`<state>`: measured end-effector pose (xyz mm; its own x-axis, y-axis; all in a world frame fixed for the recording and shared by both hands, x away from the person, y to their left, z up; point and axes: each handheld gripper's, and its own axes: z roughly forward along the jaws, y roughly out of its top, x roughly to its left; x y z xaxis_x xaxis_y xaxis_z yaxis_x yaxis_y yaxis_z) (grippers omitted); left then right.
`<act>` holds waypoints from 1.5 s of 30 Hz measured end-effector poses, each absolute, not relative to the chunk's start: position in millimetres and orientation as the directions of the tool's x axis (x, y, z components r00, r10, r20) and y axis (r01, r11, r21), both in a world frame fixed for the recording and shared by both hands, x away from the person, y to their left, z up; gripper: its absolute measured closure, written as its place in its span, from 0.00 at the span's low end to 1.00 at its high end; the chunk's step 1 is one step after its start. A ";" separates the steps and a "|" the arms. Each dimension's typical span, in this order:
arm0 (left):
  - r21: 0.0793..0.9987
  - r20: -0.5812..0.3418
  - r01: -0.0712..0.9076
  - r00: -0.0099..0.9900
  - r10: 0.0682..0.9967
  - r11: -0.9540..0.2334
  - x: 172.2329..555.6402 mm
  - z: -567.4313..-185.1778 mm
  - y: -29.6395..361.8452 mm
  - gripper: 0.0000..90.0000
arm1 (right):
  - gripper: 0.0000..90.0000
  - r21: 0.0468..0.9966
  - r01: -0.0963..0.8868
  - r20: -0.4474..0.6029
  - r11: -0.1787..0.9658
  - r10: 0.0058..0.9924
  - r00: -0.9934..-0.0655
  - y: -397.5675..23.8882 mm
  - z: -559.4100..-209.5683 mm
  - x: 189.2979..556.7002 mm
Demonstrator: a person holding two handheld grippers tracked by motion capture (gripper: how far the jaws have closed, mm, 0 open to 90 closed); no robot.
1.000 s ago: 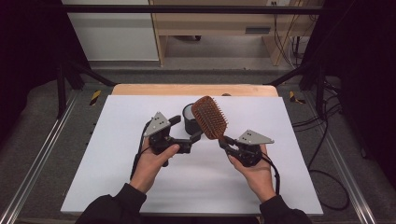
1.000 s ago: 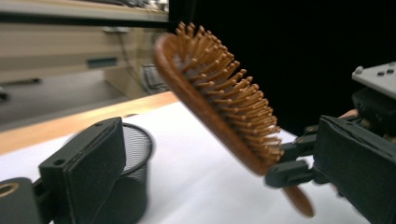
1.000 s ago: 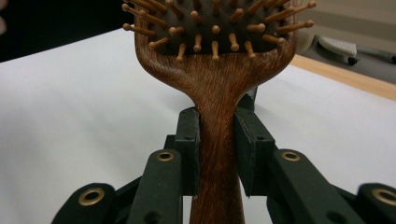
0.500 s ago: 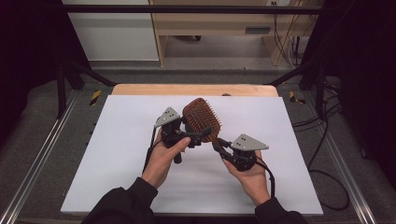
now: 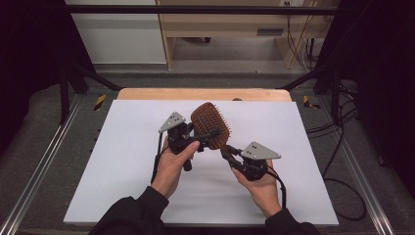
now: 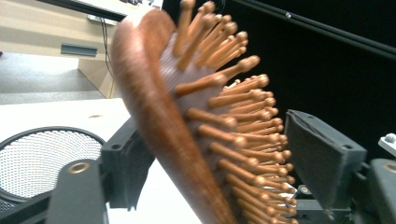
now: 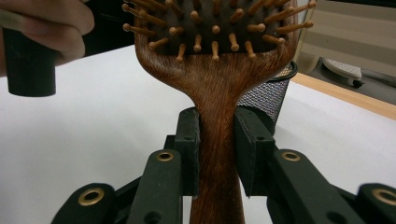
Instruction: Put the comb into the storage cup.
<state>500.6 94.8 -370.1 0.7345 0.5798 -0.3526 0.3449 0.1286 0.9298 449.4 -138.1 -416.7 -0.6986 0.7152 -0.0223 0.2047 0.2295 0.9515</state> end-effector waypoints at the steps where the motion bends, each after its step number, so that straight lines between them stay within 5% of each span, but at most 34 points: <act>1: 0.928 -0.356 0.349 0.737 0.574 0.128 500.8 -370.2 94.8 0.32 | 0.81 0.952 0.204 -0.022 0.229 0.716 -0.698 -138.1 -416.5 449.3; 23: 0.909 -0.414 0.361 0.725 0.551 0.208 504.7 -358.2 109.9 0.40 | 0.81 0.954 0.193 -0.030 0.231 0.712 -0.702 -136.3 -417.3 448.6; 45: 0.889 -0.440 0.432 0.707 0.554 0.155 501.2 -340.1 100.4 0.57 | 0.81 0.955 0.212 0.004 0.209 0.703 -0.711 -134.1 -421.7 450.4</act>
